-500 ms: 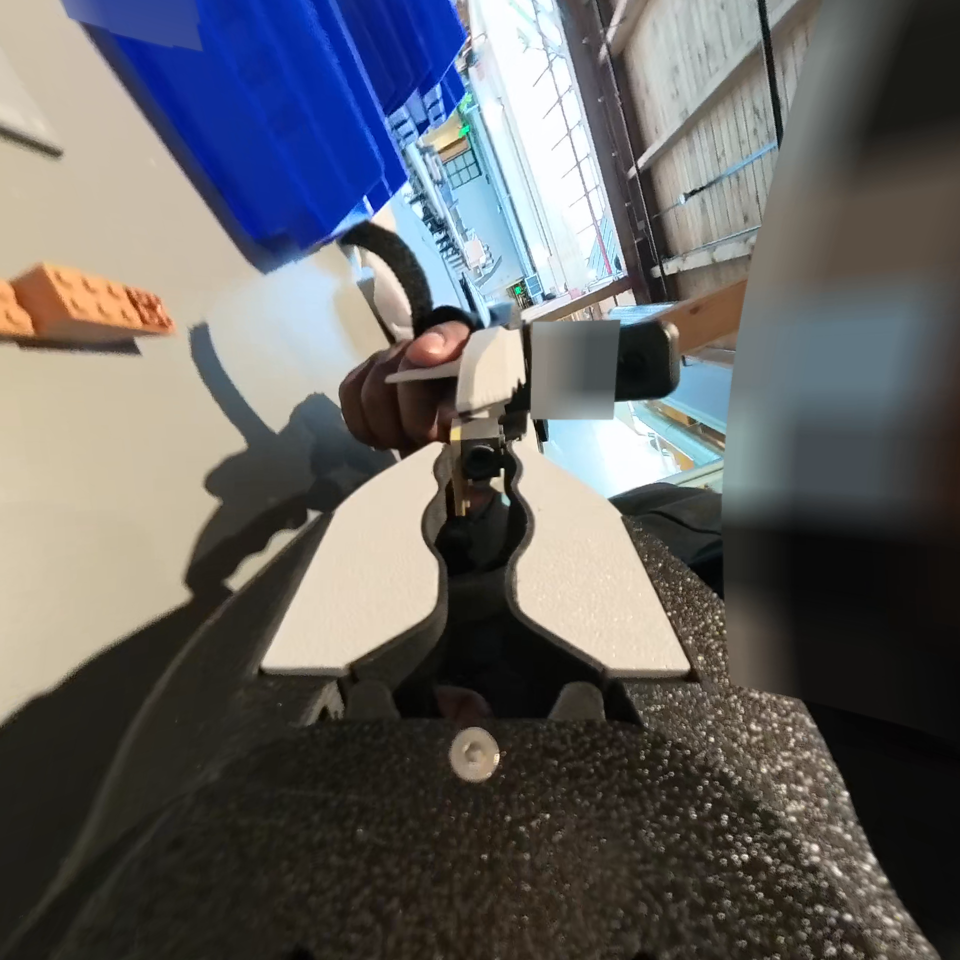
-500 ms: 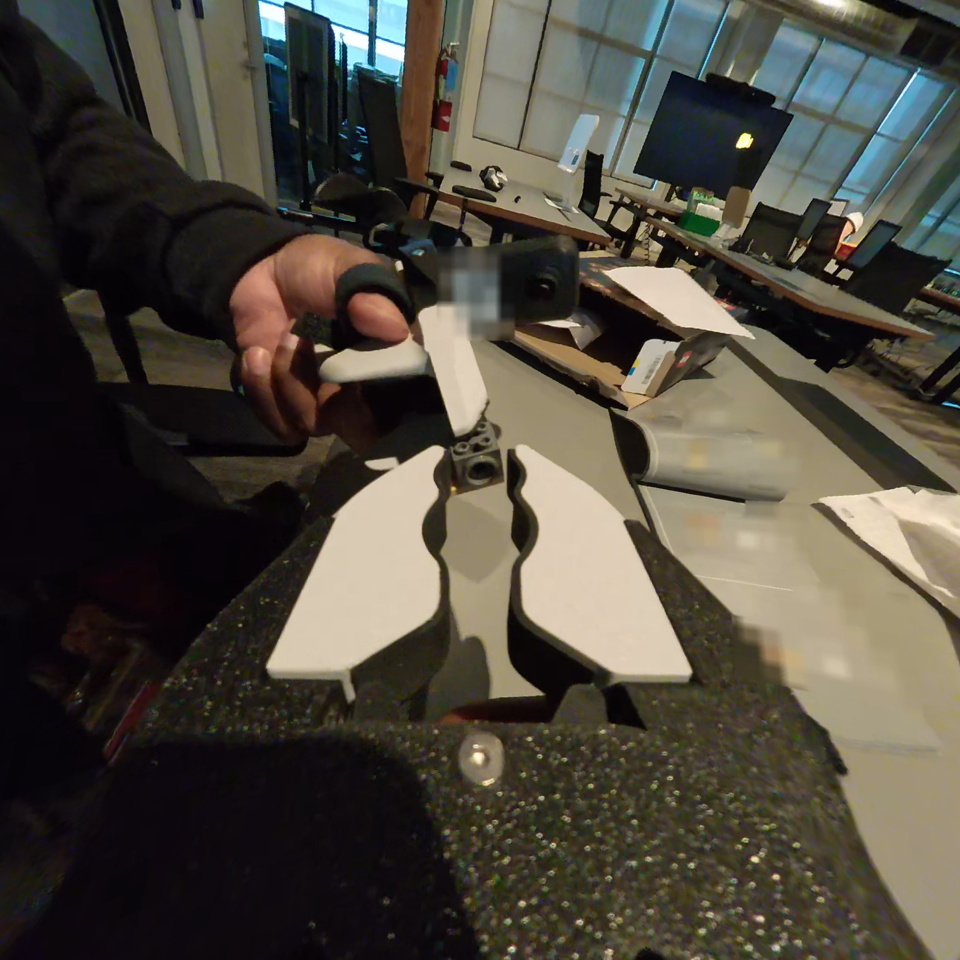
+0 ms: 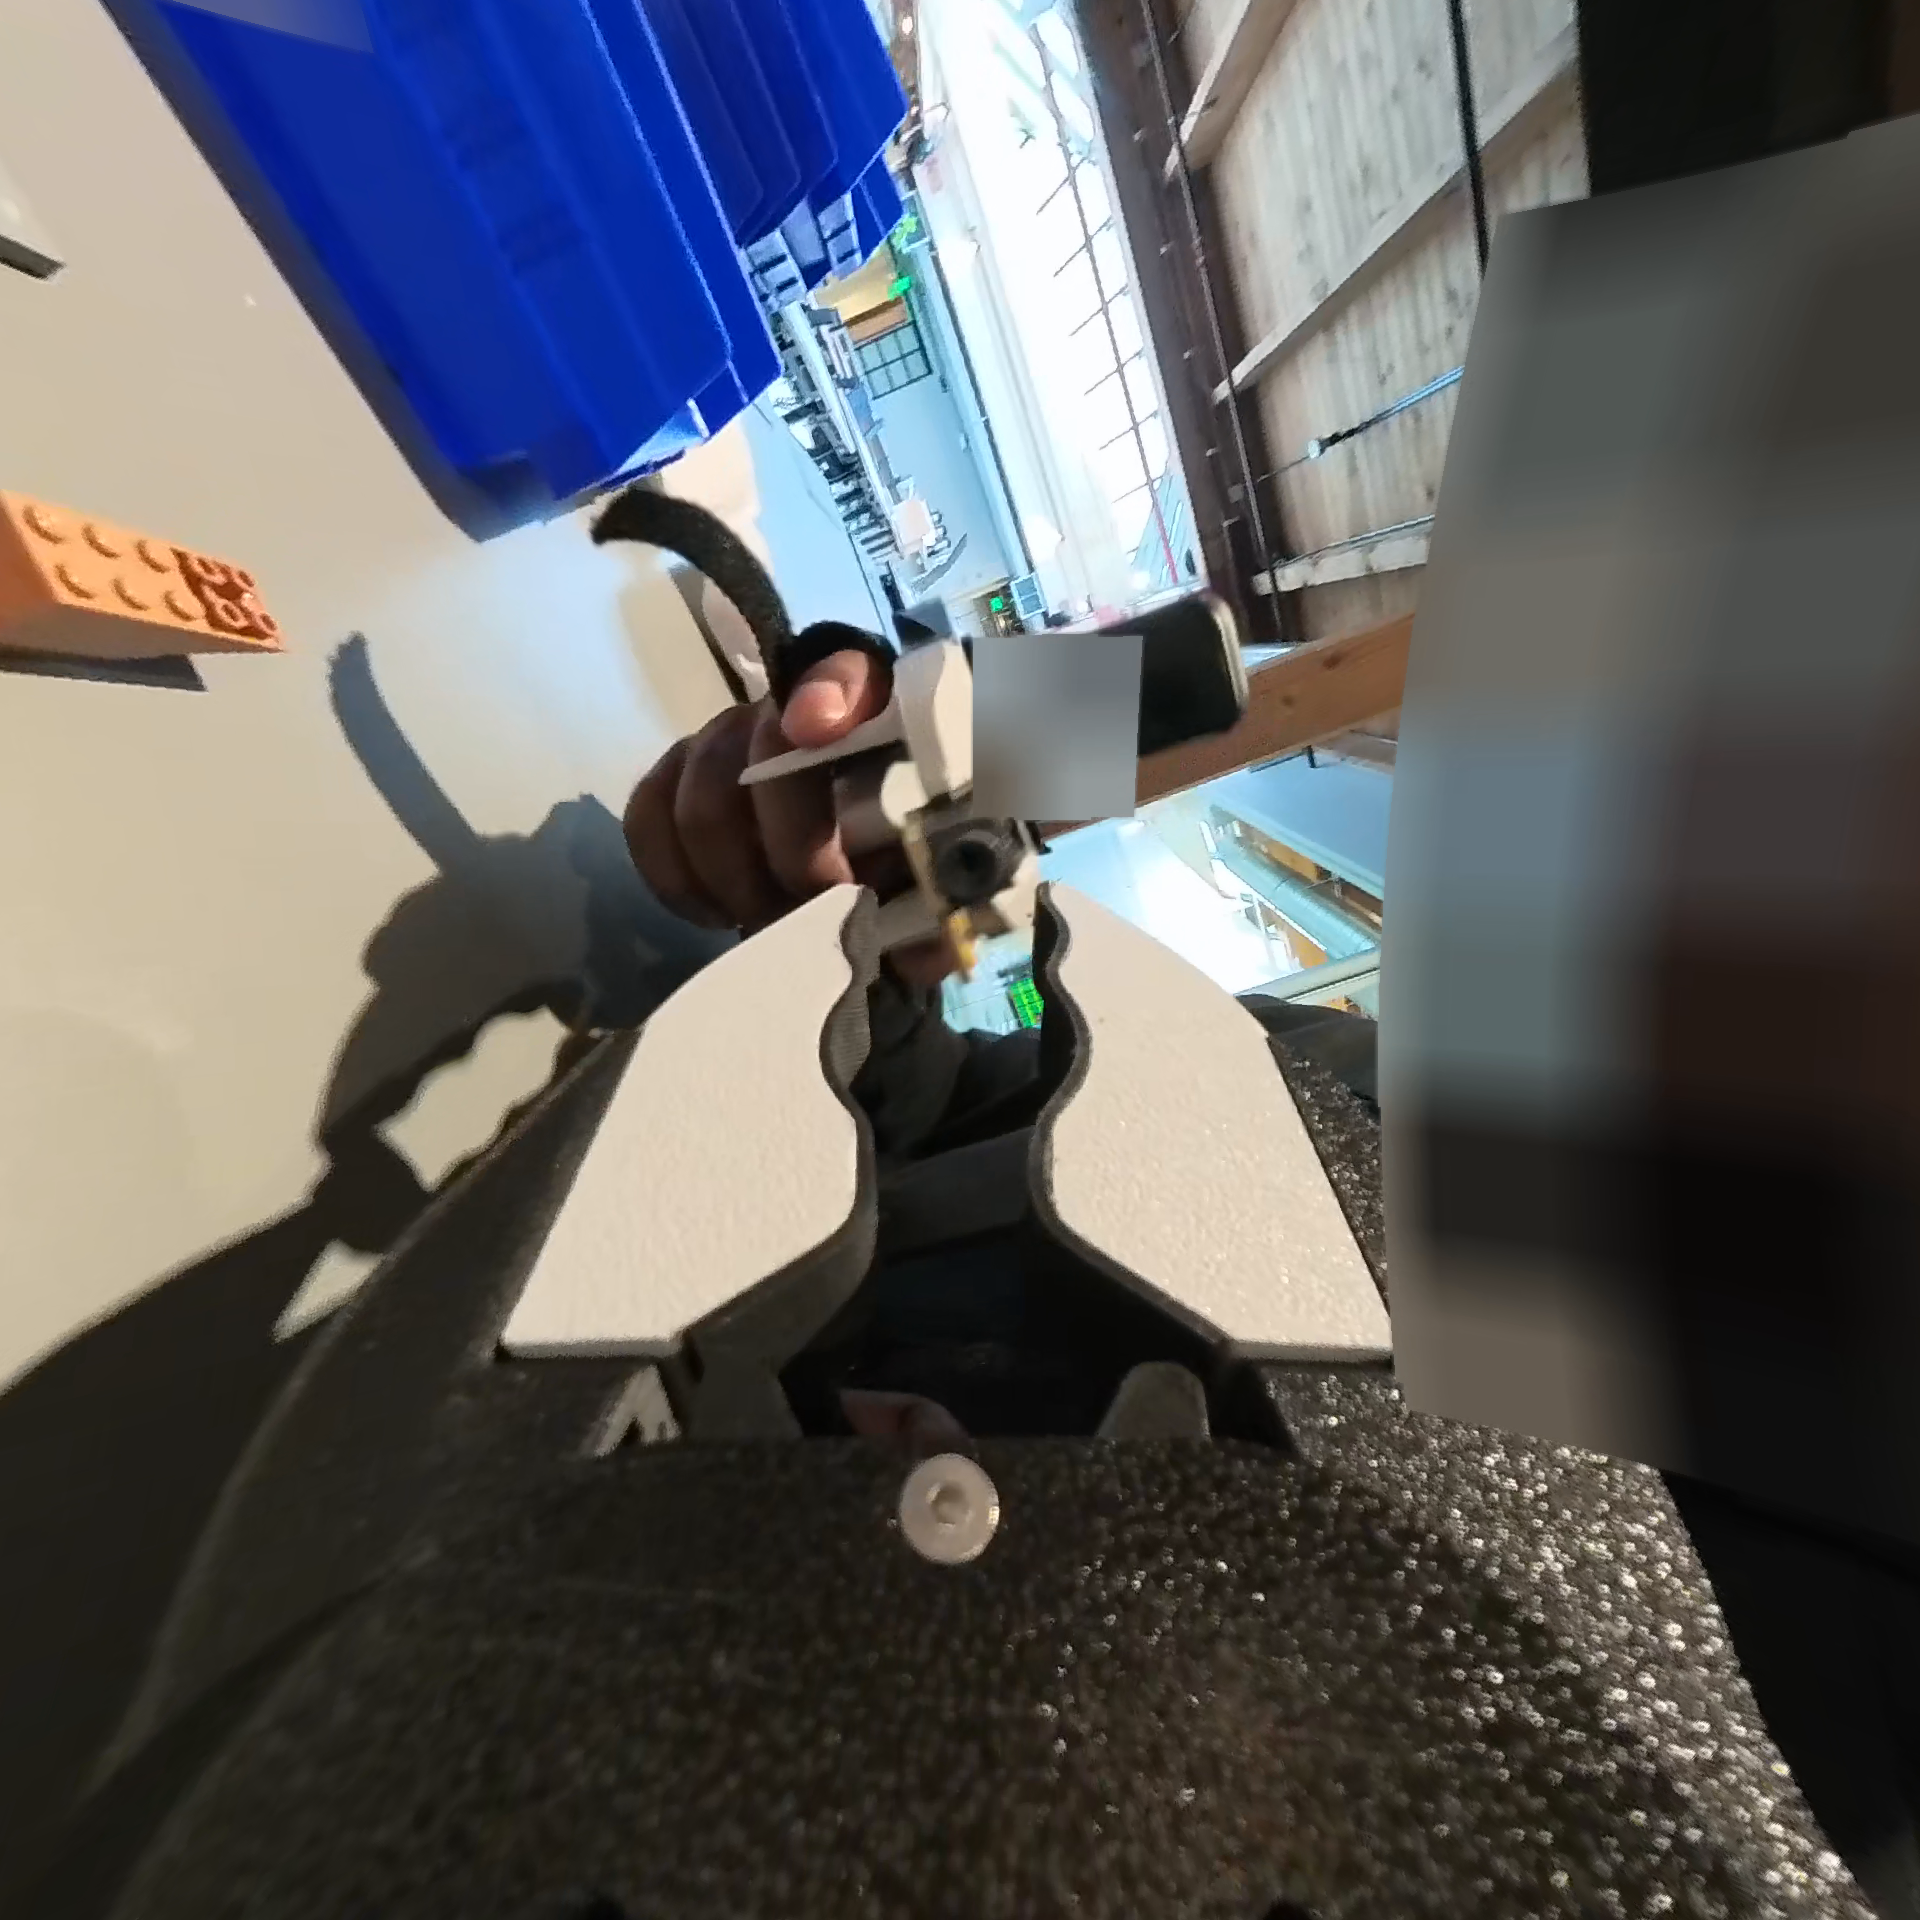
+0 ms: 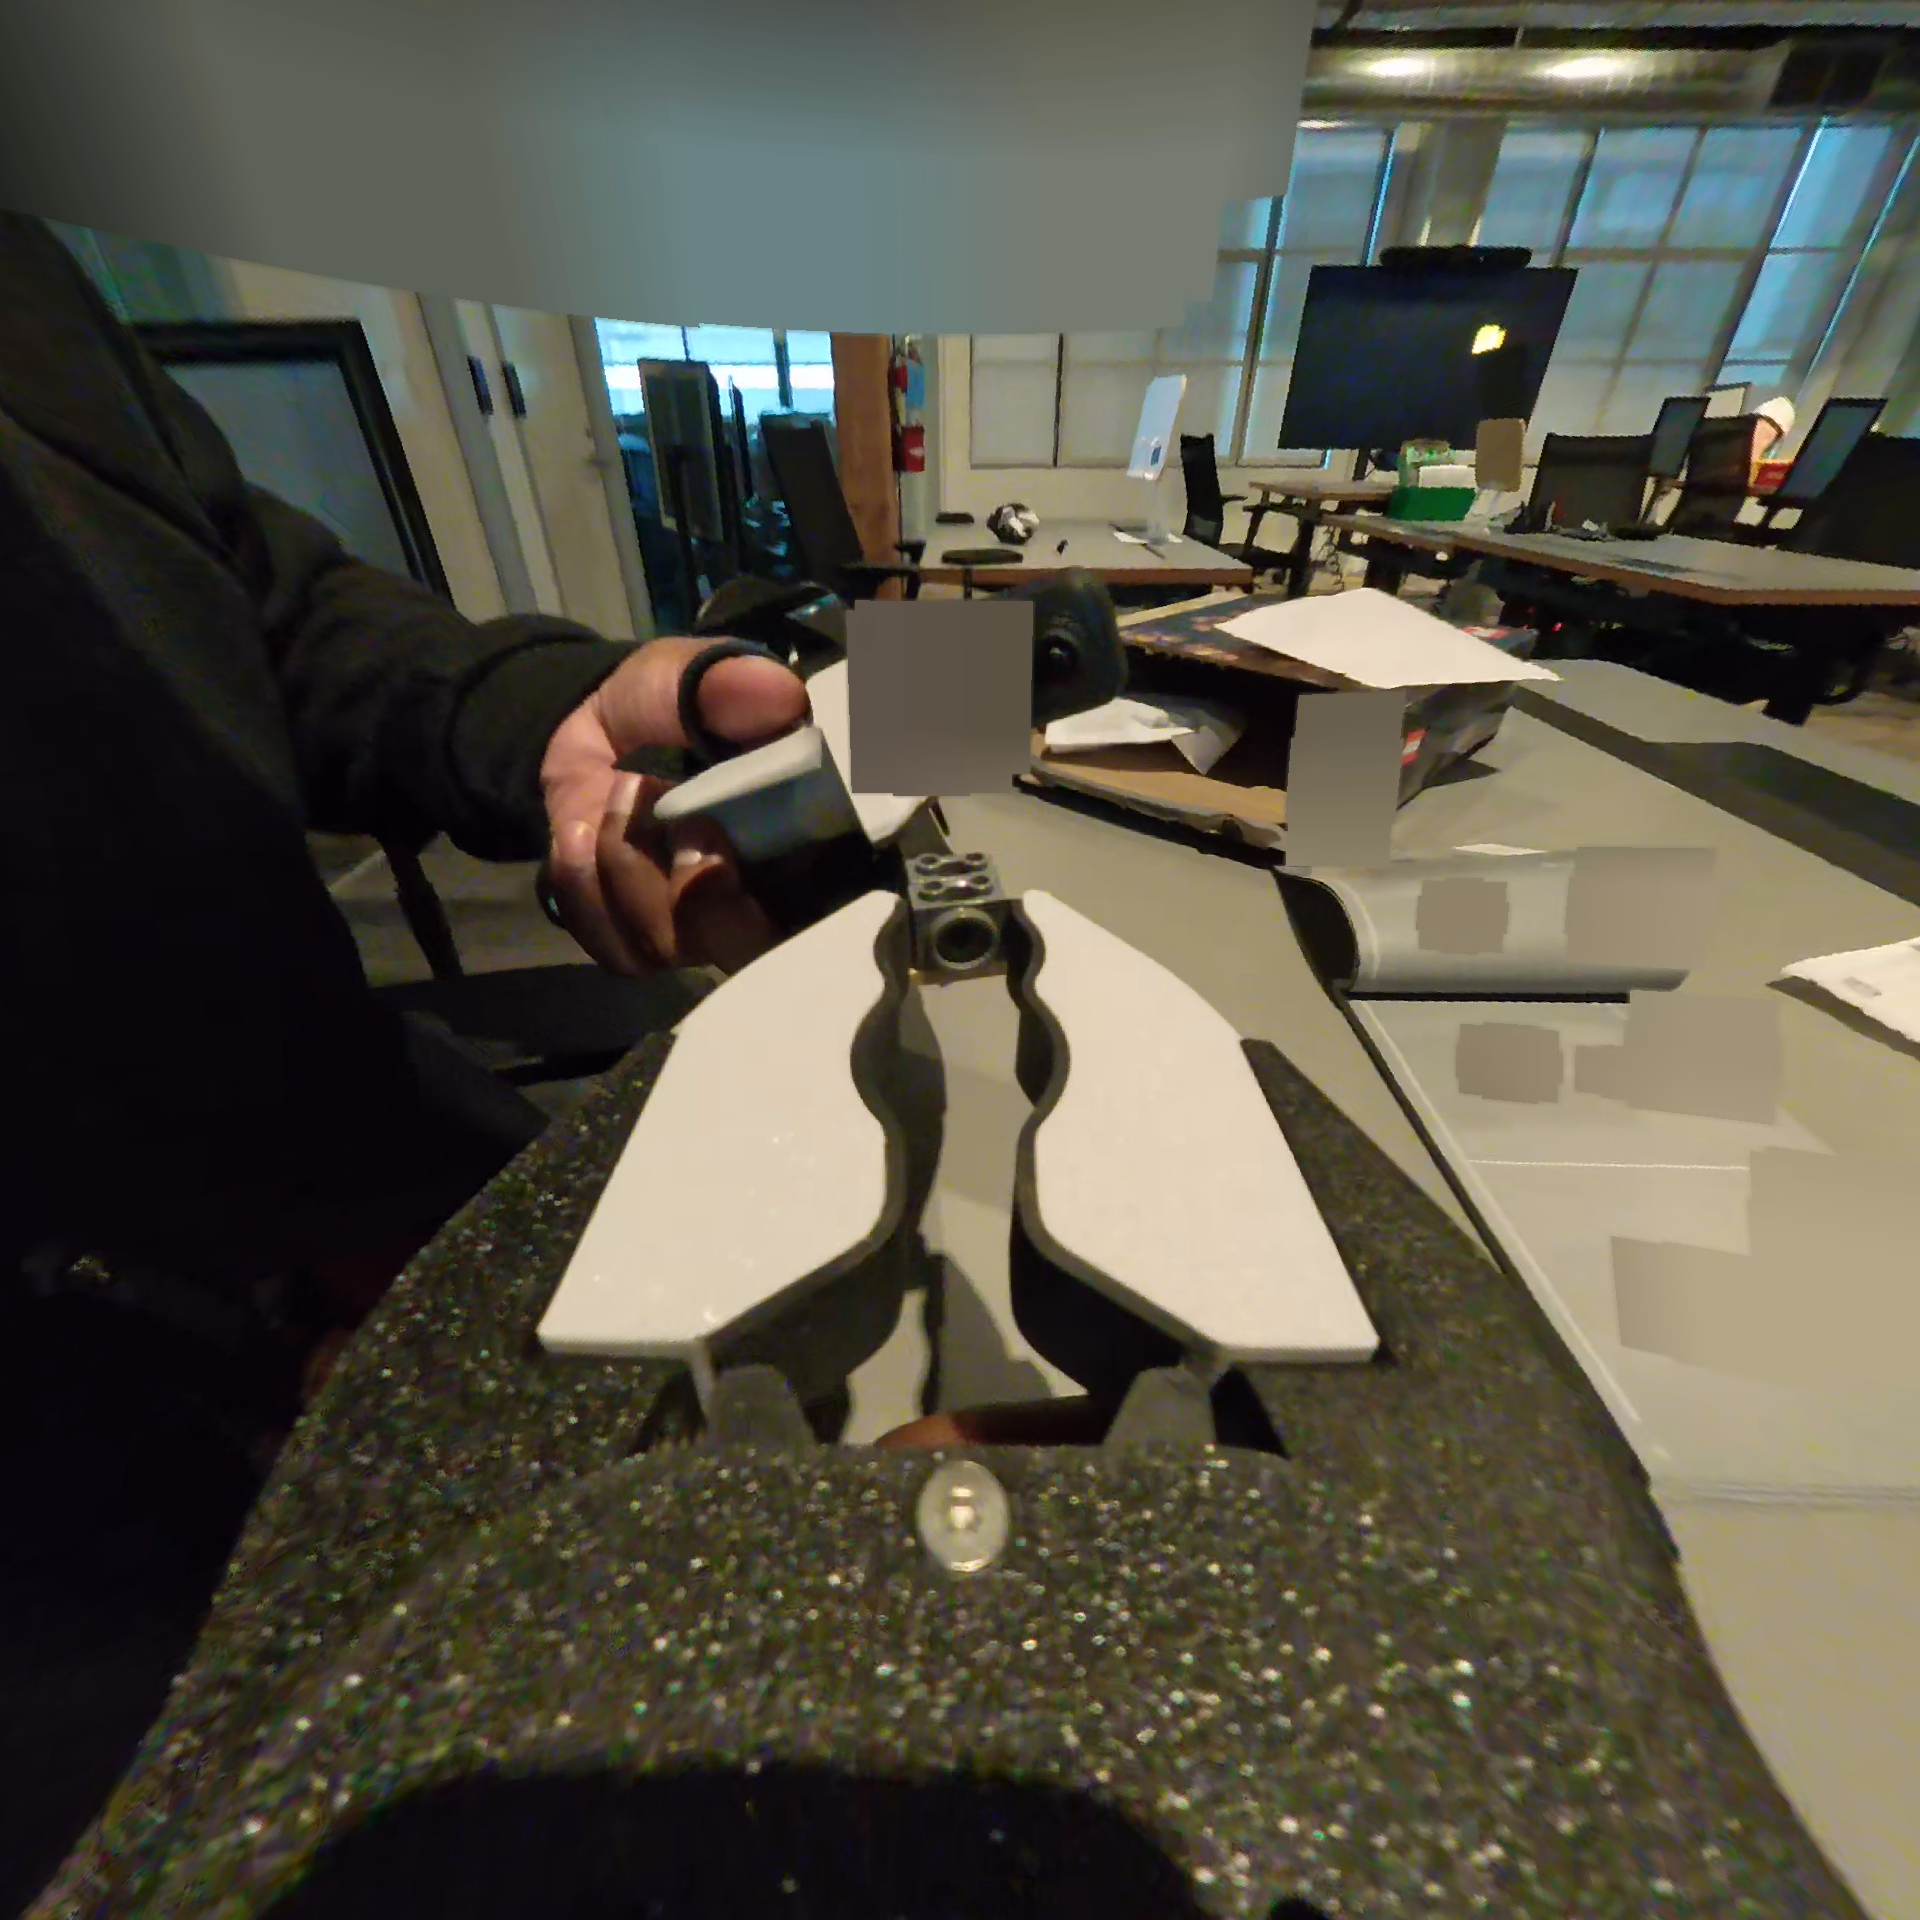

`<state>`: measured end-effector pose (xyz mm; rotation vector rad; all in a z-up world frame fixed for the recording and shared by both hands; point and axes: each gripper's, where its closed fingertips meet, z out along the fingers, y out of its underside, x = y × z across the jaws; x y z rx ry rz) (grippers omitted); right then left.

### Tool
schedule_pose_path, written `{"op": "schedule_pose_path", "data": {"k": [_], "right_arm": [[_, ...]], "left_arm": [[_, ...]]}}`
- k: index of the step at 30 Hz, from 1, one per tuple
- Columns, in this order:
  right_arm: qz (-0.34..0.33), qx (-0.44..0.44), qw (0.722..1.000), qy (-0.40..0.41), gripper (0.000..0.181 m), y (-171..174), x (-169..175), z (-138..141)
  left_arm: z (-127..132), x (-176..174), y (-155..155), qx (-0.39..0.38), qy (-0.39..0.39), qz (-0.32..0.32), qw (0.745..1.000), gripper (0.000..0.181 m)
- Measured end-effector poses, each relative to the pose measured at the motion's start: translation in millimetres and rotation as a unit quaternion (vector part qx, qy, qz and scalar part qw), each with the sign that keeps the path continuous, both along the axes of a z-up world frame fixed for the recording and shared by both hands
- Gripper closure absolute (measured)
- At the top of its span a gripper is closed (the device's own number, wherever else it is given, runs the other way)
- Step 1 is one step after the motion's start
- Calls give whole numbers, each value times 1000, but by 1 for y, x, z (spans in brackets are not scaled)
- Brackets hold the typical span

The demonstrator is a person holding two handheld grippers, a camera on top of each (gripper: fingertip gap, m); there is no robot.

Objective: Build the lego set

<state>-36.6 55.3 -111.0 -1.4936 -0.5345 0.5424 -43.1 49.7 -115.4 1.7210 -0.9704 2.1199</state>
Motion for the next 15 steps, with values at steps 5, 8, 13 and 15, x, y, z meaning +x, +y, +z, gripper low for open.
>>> {"op": "schedule_pose_path", "data": {"k": [5, 8, 13, 15], "right_arm": [[-1, -4, 1000, 23, 165, 1, 1, 2], [-6, -10, 999, 44, 165, 2, 1, 2], [-33, -8, 997, 65, 165, 6, 7, 1], [-46, -1, 997, 69, 165, 7, 9, 3]], "left_arm": [[1, 3, 2, 5, -1, 11, 1000, 153], [1, 3, -1, 1, -5, 11, 1000, 153], [1, 2, -9, 29, -19, 13, 999, 154], [-1, 3, -10, 48, -23, 23, 998, 155]]}}
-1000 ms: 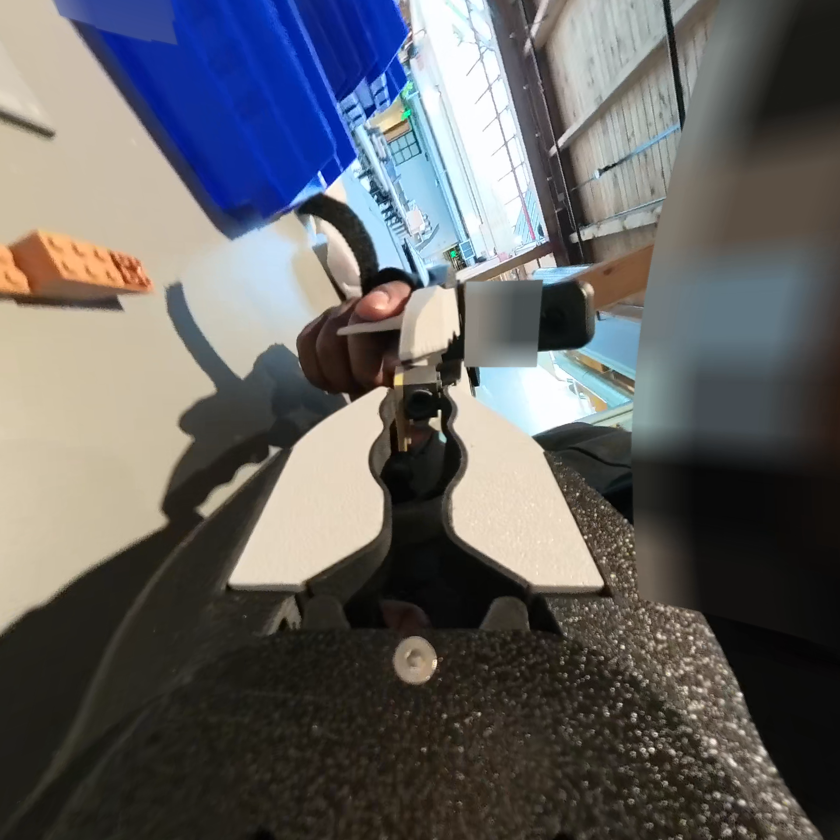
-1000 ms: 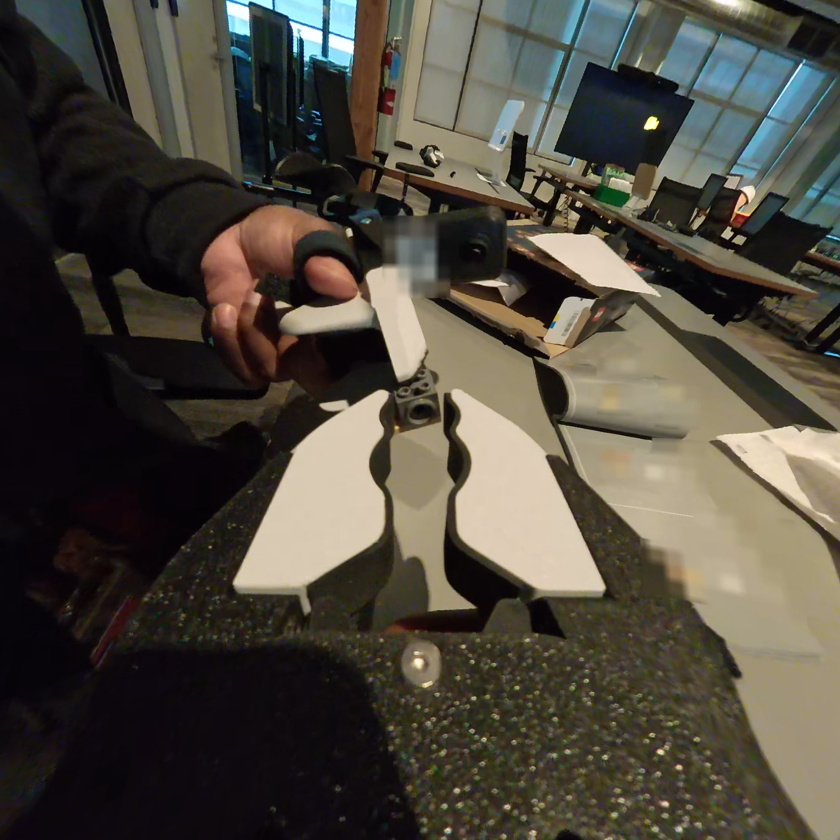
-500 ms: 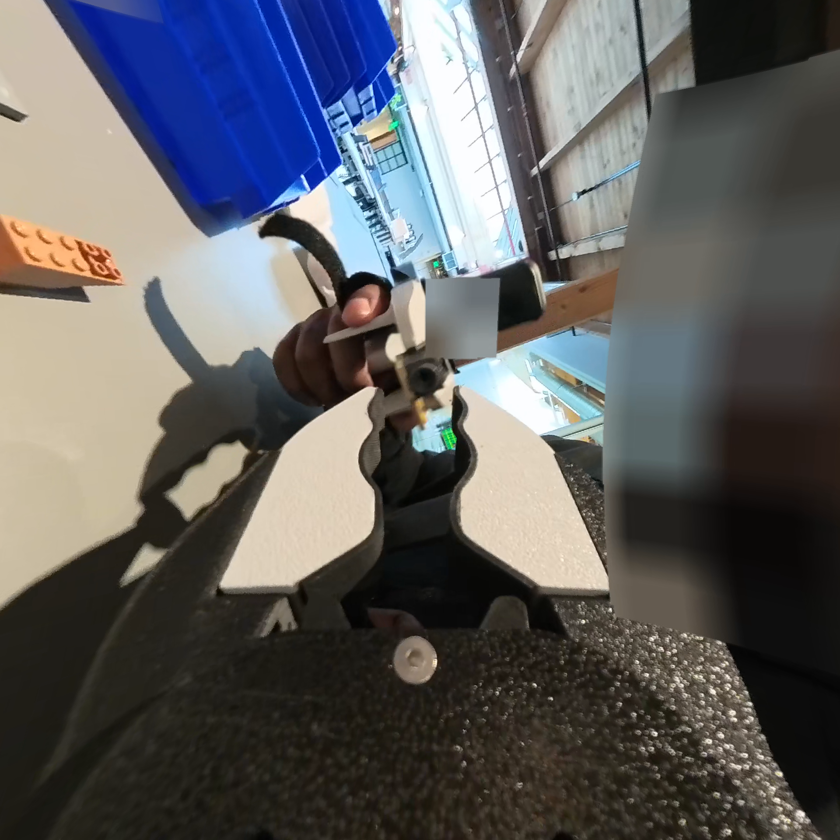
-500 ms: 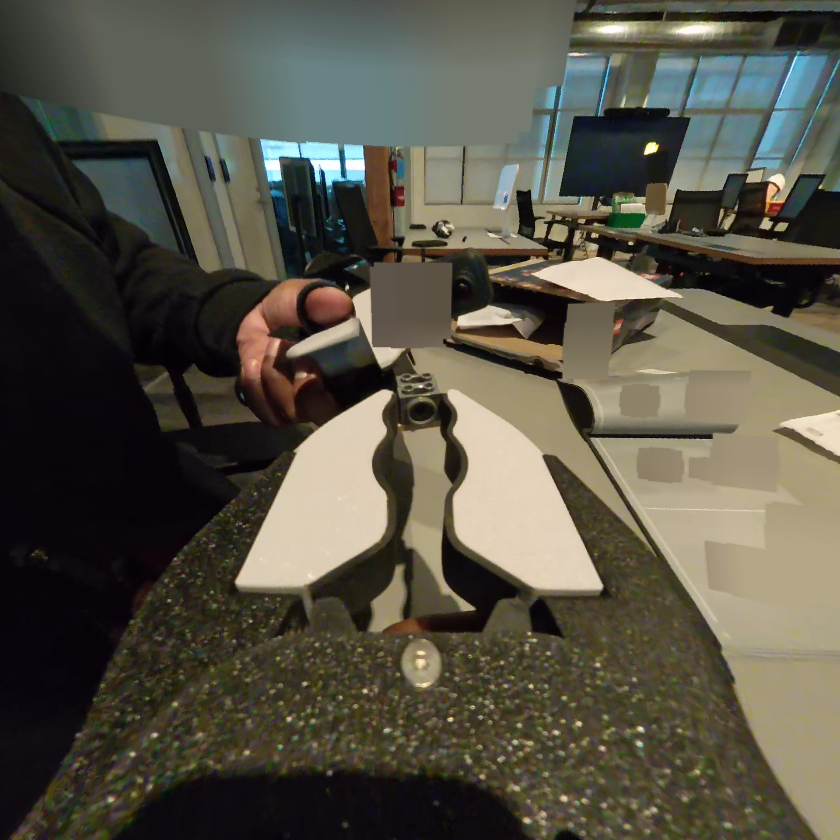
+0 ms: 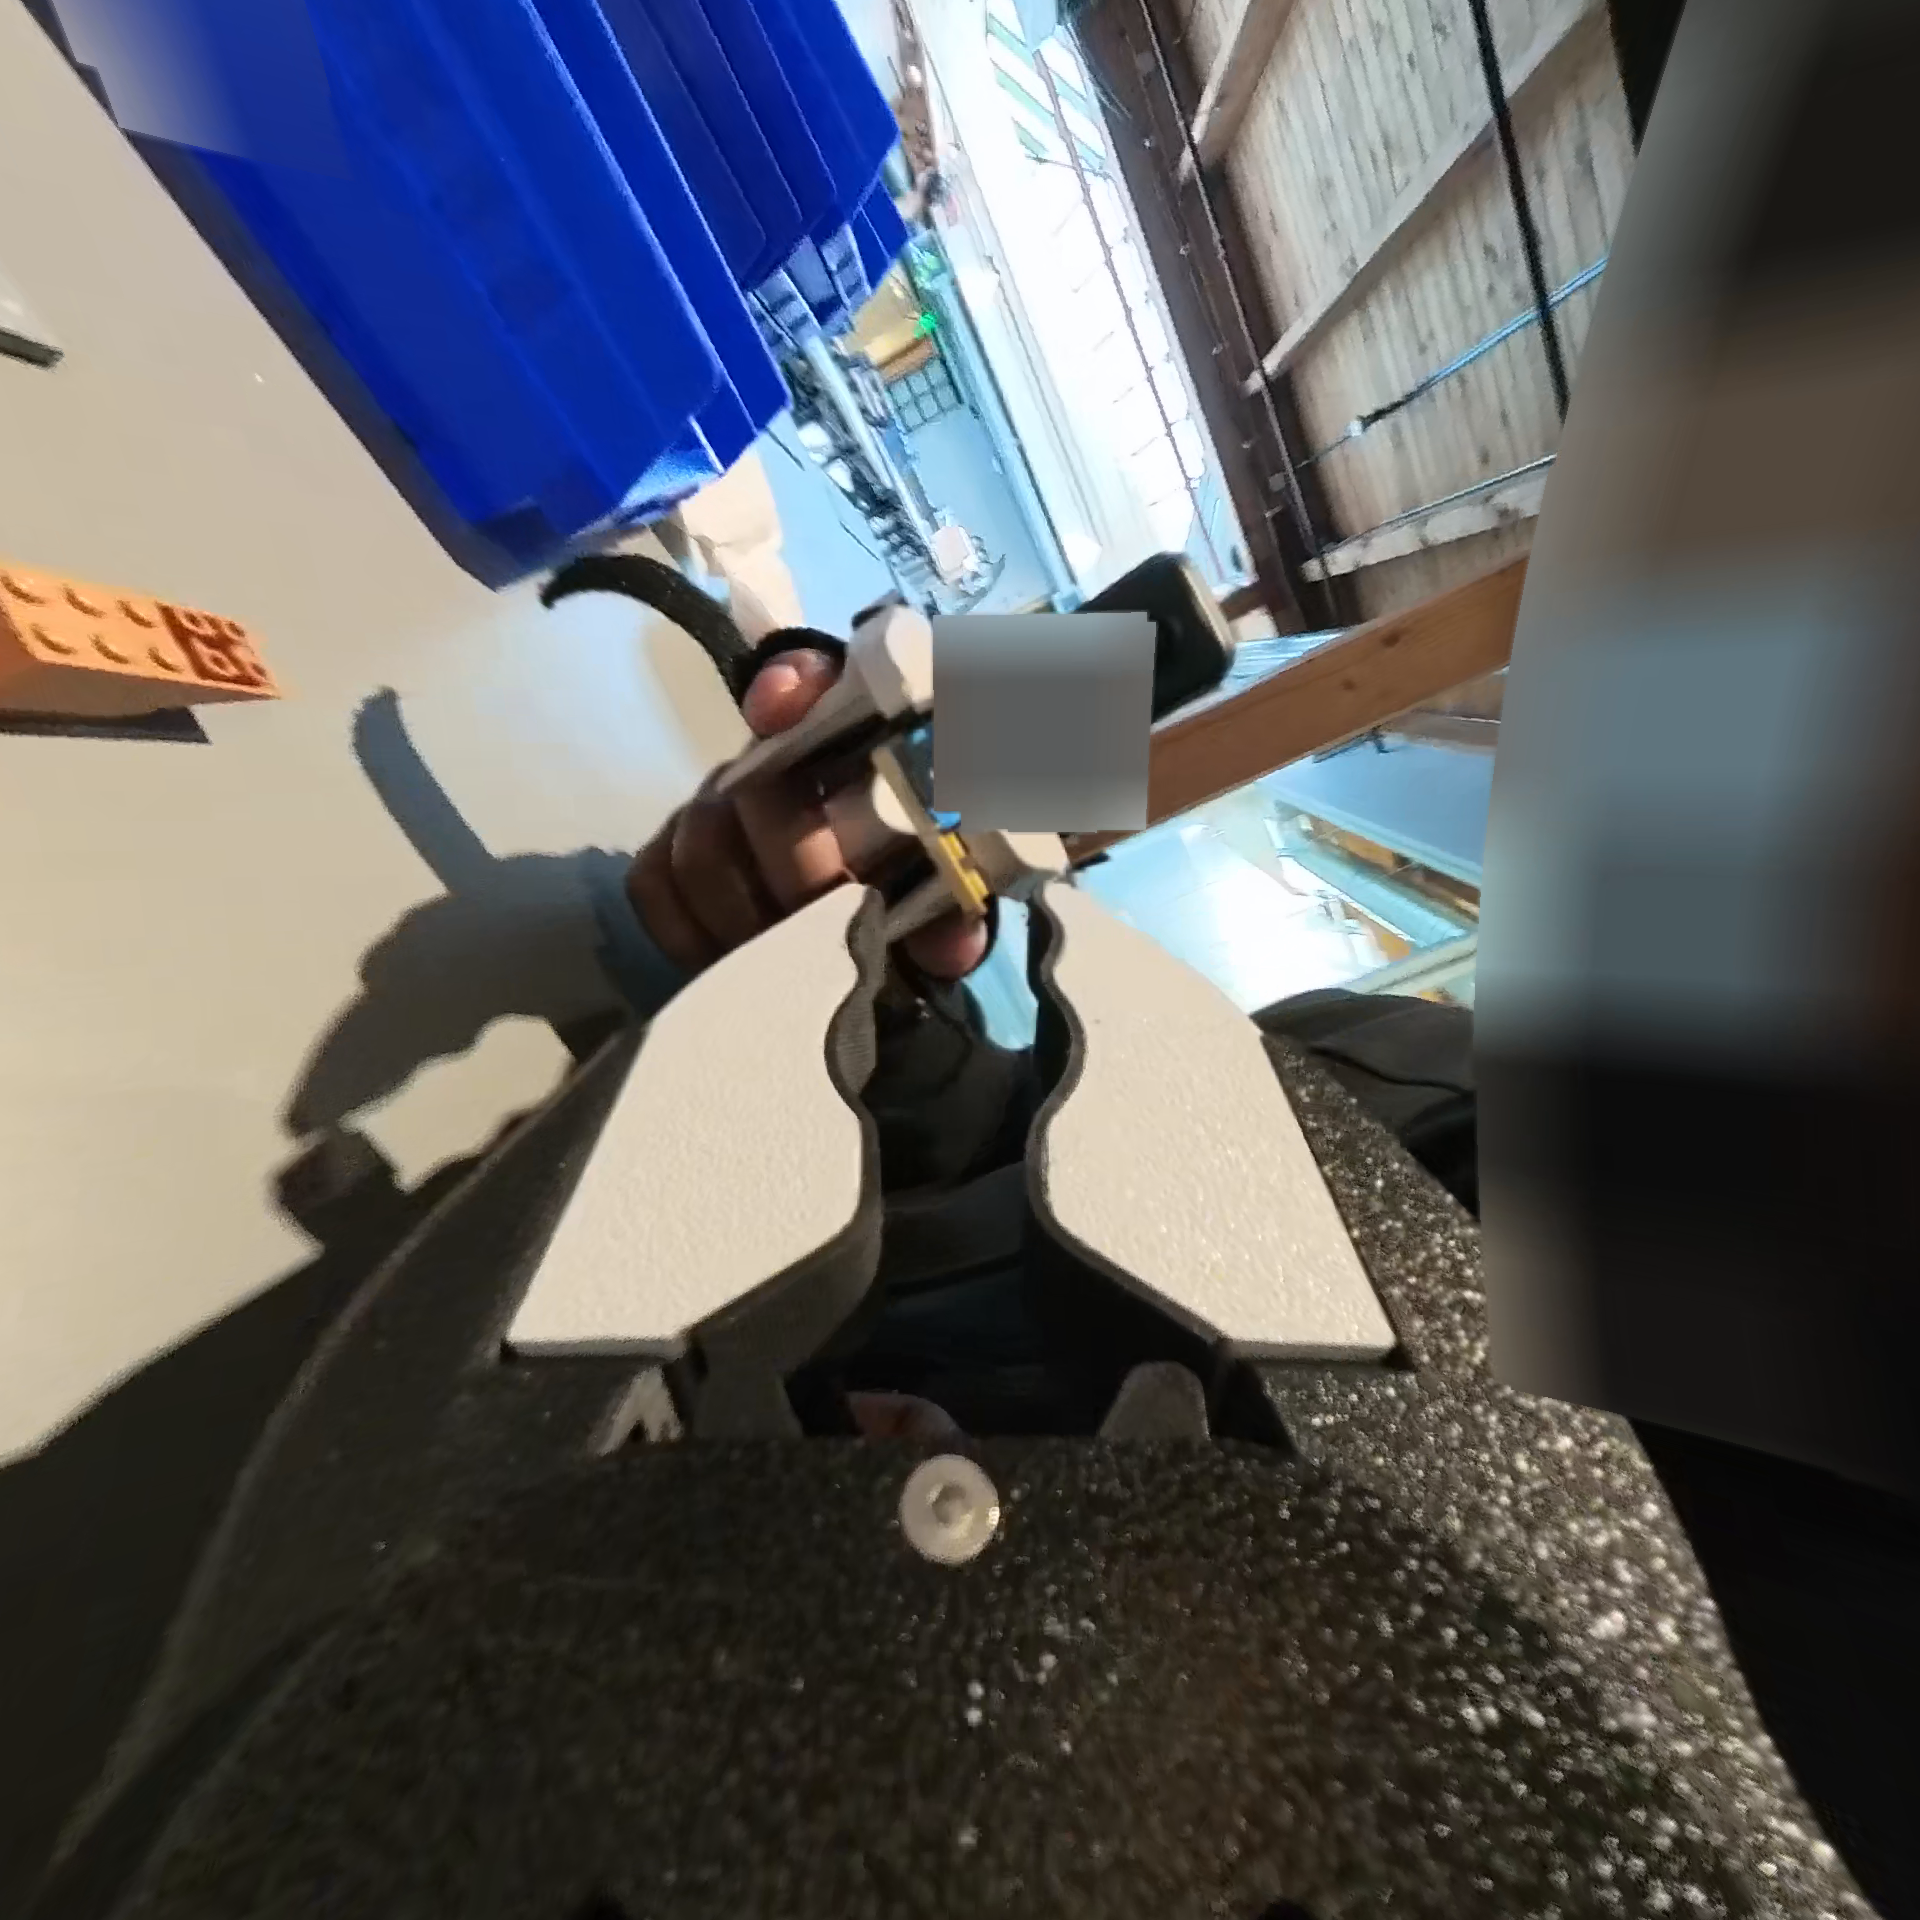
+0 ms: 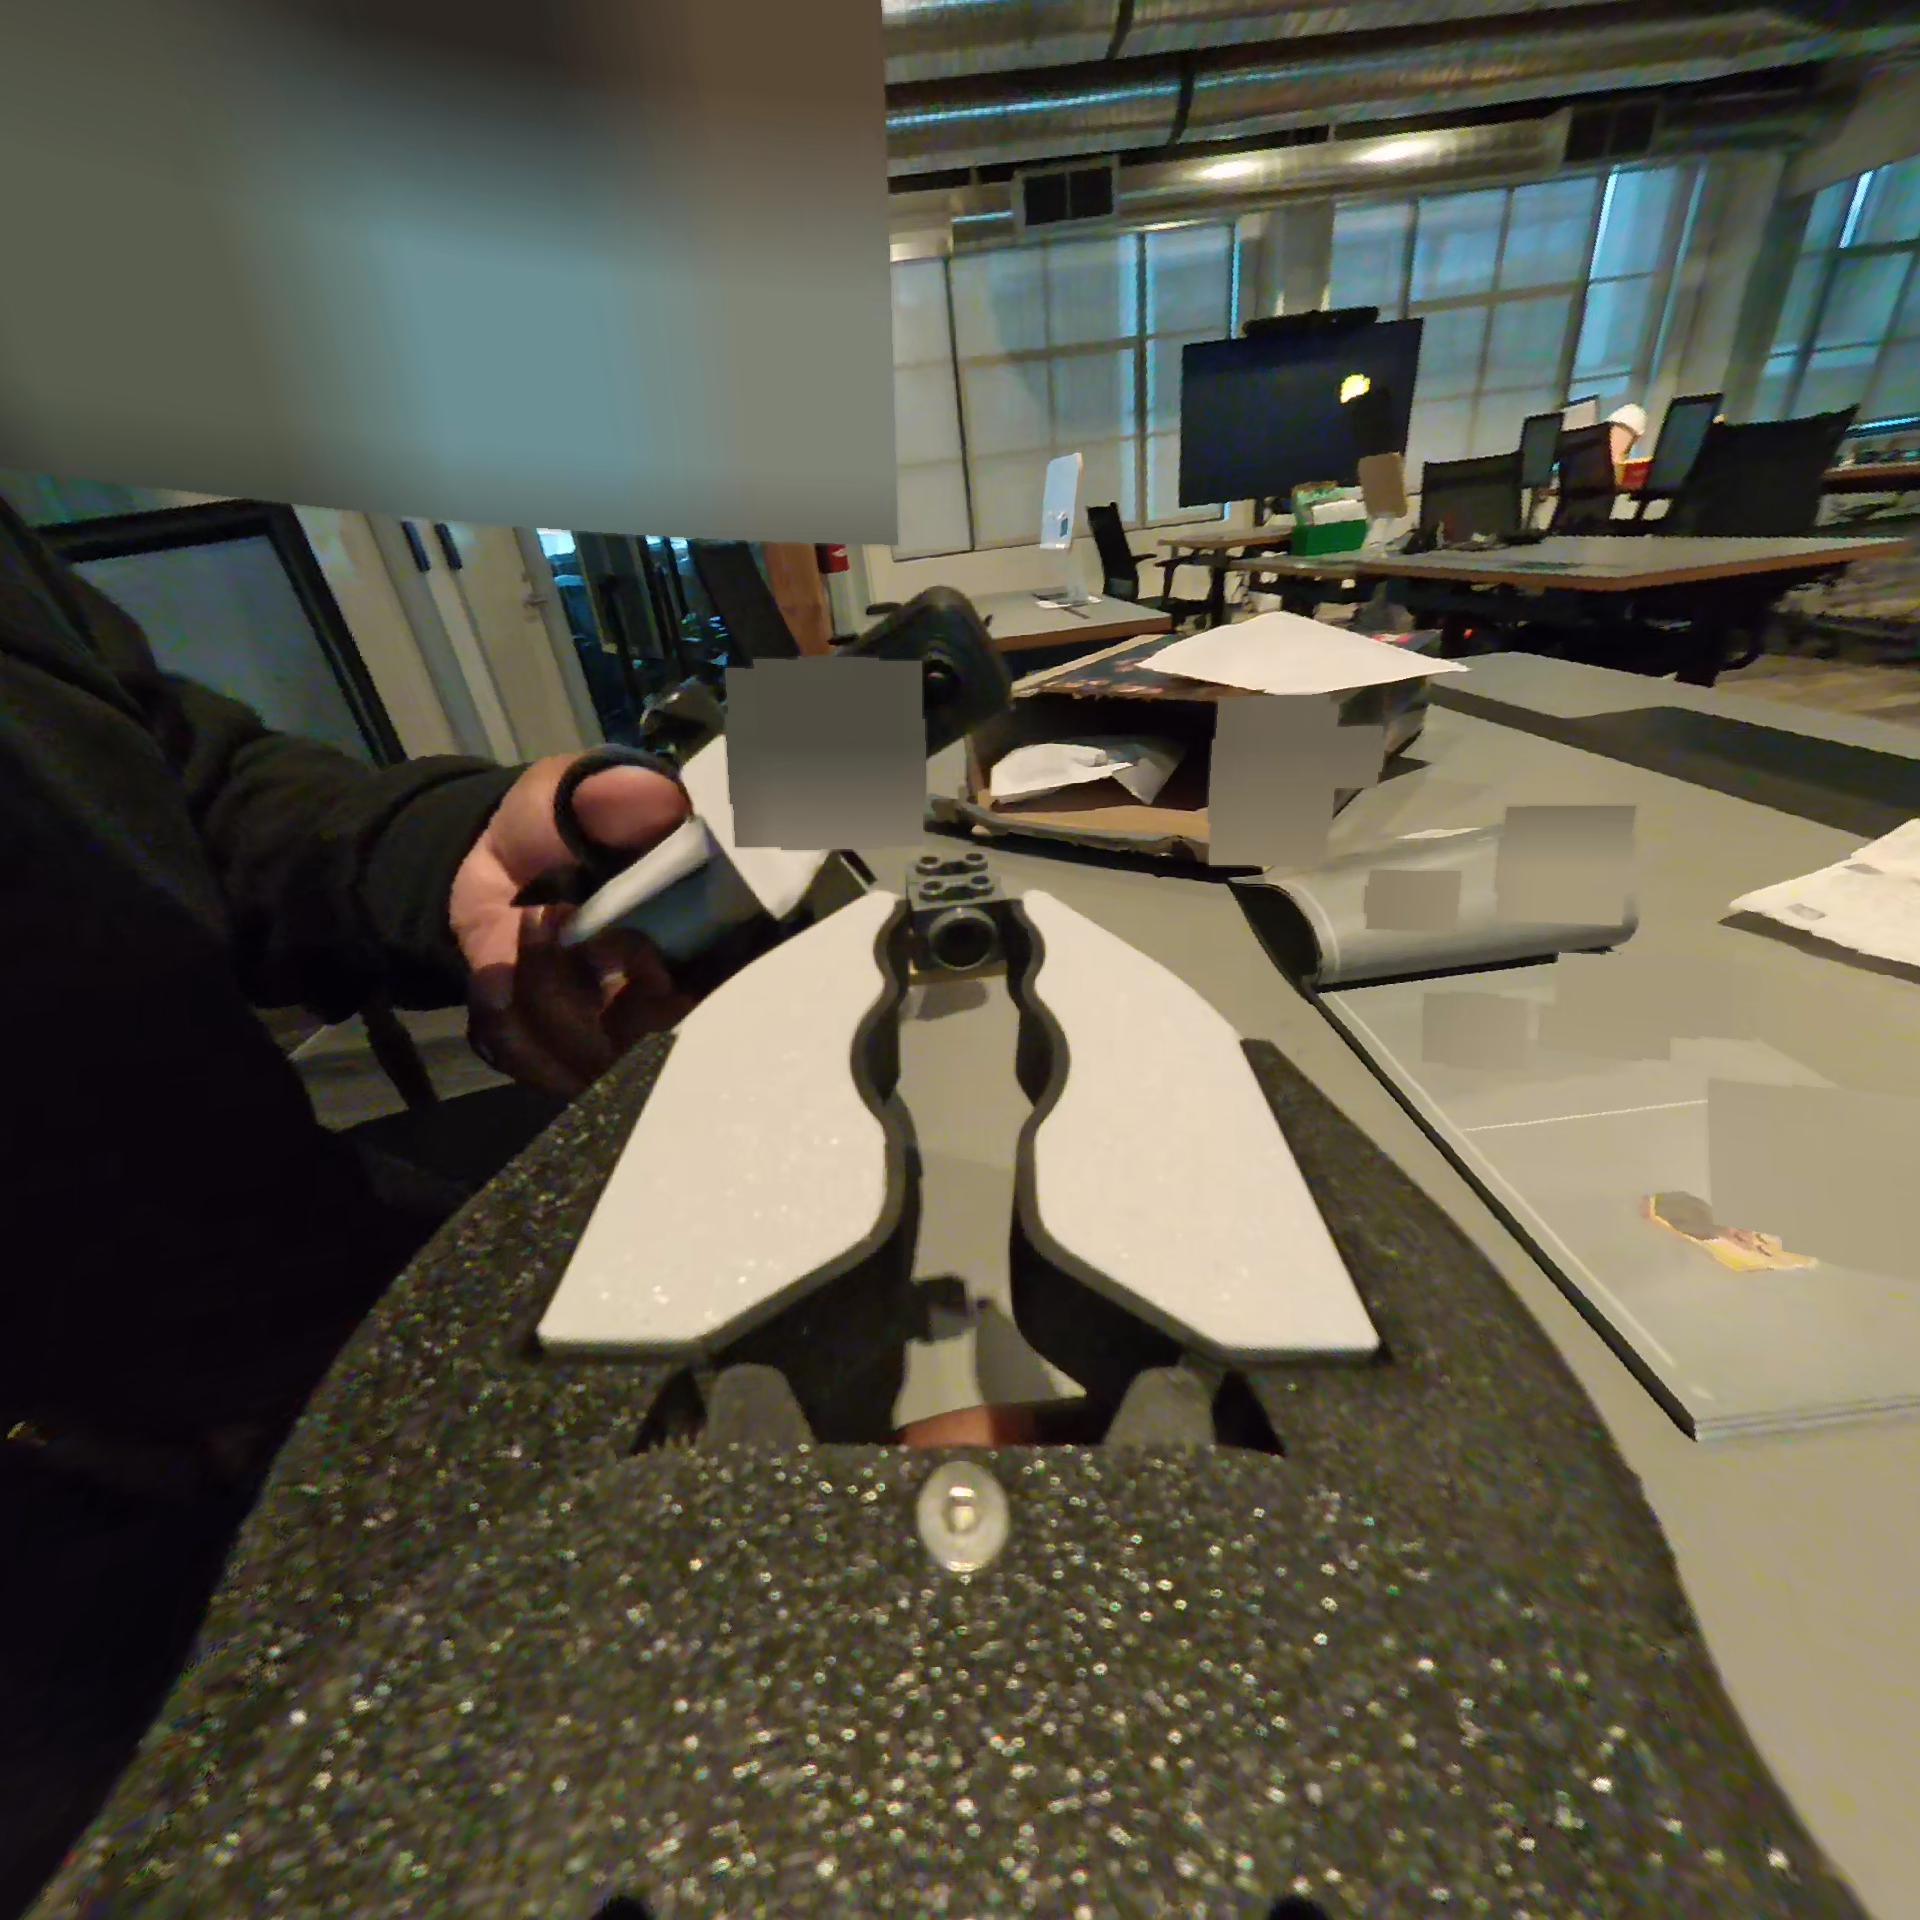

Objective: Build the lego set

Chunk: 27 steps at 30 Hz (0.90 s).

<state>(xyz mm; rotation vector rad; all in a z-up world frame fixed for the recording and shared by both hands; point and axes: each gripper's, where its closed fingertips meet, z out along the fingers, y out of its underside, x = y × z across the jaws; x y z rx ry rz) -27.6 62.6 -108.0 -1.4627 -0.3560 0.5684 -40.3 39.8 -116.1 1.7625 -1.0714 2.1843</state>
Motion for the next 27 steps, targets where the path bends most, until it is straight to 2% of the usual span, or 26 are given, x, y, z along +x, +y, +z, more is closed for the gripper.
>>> {"op": "schedule_pose_path", "data": {"k": [3, 6, 10, 16, 20, 27], "right_arm": [[-16, 9, 1000, -5, 165, 1, -1, 1], [-28, 11, 1000, -4, 165, 3, -3, 0], [-21, 7, 1000, 10, 164, 2, -4, 0], [-5, -4, 999, 53, 146, 0, 1, 0], [7, -8, 997, 73, 145, -3, 4, 1], [15, -12, 997, 80, 147, -5, 5, 1]], "left_arm": [[2, 3, 1, 15, -12, 22, 1000, 159], [3, 4, 2, 23, -24, 37, 999, 171], [3, 3, 3, 29, -30, 48, 998, 173], [6, 2, -2, -21, -30, 35, 999, 174], [8, 4, -2, -63, -23, 39, 997, 176], [9, 6, -3, -68, -25, 40, 997, 176]]}}
